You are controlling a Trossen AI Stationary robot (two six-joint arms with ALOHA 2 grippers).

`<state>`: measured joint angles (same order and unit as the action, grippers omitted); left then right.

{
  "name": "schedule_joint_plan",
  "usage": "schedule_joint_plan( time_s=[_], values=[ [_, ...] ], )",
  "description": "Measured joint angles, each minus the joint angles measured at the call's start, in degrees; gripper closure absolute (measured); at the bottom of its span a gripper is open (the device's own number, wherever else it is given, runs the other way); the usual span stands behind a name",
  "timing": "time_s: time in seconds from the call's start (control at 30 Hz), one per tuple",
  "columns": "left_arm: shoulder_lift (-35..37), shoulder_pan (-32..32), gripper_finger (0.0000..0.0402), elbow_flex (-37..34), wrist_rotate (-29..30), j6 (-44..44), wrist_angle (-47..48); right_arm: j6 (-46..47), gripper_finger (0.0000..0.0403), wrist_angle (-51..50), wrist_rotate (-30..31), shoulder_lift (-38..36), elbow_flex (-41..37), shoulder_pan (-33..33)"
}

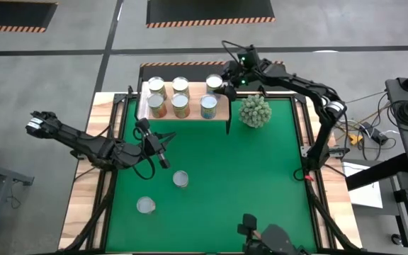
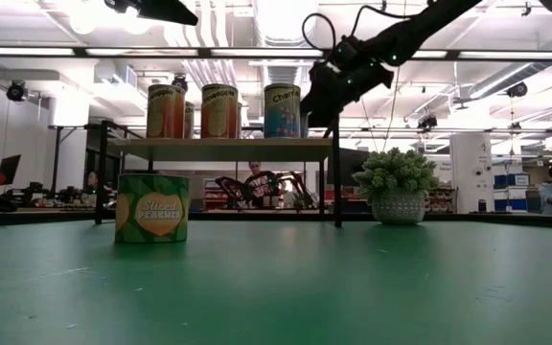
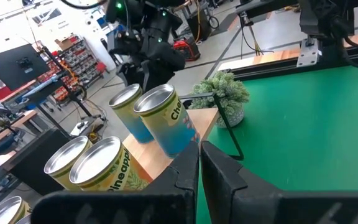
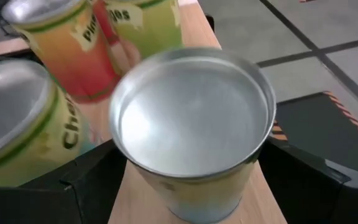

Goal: Pick and place cans onto a shelf
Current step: Put the canned cherries on the shelf

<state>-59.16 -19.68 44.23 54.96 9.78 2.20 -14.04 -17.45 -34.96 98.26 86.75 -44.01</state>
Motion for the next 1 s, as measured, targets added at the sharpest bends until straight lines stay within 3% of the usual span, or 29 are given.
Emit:
schedule_joint_plan(
  time_s=[0.37,0.5,0.63,1.0],
  values=[
    [0.0,0.0,0.0402,0.0,0.0,0.0,-0.1,1.3,0.0068,-4.2,0.0,-8.4,0.2,0.2],
    [0.0,0.0,0.0402,0.0,0.0,0.0,0.0,-3.0,0.0086,-9.0,2.6,-12.3,0.2,0.1],
    [0.0,0.0,0.0402,0.0,0.0,0.0,0.0,-6.2,0.0137,-13.2,8.2,-13.1,0.2,0.1],
    [0.0,0.0,0.0402,0.0,0.0,0.0,0.0,-7.7,0.0337,-11.9,10.9,-4.0,0.0,0.1]
  ],
)
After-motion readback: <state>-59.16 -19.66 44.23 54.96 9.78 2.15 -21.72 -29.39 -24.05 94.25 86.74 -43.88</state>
